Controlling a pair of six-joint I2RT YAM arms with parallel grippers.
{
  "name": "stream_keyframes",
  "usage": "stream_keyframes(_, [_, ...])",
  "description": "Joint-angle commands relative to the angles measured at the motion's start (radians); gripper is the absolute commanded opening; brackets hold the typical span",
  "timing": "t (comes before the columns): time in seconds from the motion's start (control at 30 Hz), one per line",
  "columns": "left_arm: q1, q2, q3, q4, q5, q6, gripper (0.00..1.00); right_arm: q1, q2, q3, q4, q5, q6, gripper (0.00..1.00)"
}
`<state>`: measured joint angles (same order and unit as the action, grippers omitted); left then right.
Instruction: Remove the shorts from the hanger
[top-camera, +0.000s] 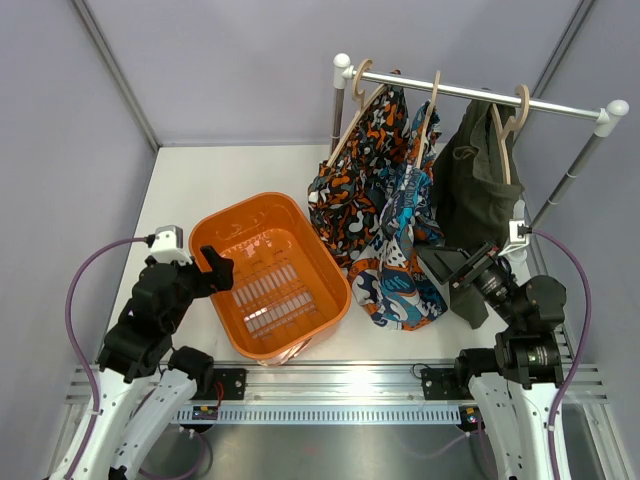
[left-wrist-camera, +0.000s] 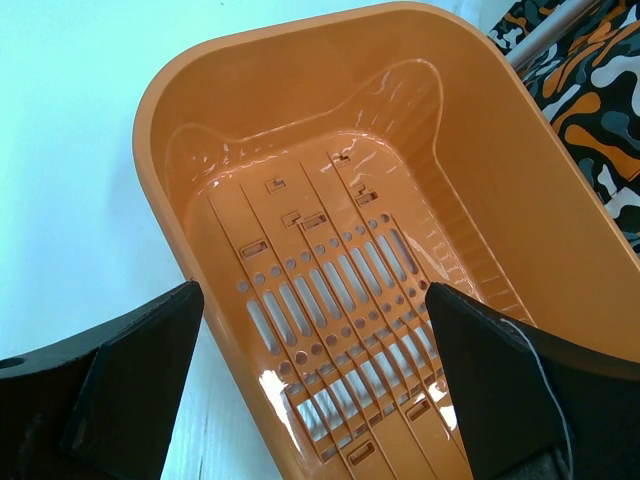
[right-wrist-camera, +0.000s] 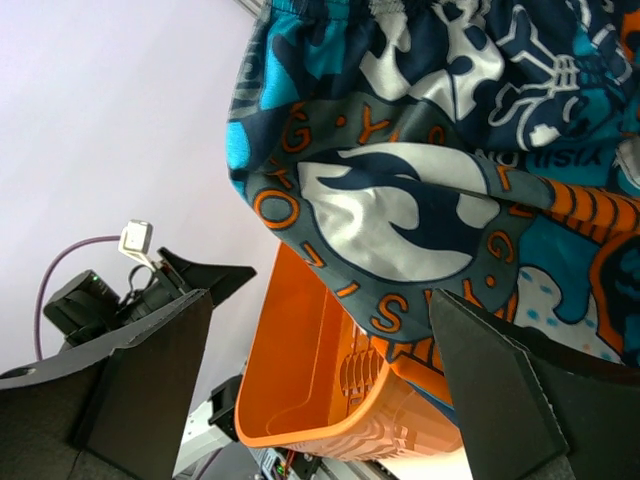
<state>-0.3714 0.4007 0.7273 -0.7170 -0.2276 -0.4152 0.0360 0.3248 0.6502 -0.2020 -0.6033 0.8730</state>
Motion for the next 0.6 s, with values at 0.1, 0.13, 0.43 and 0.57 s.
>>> stream_keyframes(0.1, [-0.006,0.001,0.029,0.044,0.022,0.016,0.99,-0.005,0.022,0.153,-0.148,0.020,-0.084,1.00])
stream_keyframes(0.13, [-0.008,0.001,0.029,0.044,0.020,0.016,0.99,-0.005,0.043,0.207,-0.174,0.013,-0.113,0.99])
stream_keyframes(0.43, [-0.009,0.000,0.027,0.045,0.031,0.018,0.99,-0.007,0.172,0.634,-0.433,0.115,-0.262,0.99])
stream_keyframes(0.57, [-0.011,-0.002,0.027,0.045,0.033,0.019,0.99,-0.005,0.310,0.837,-0.519,0.325,-0.342,0.99])
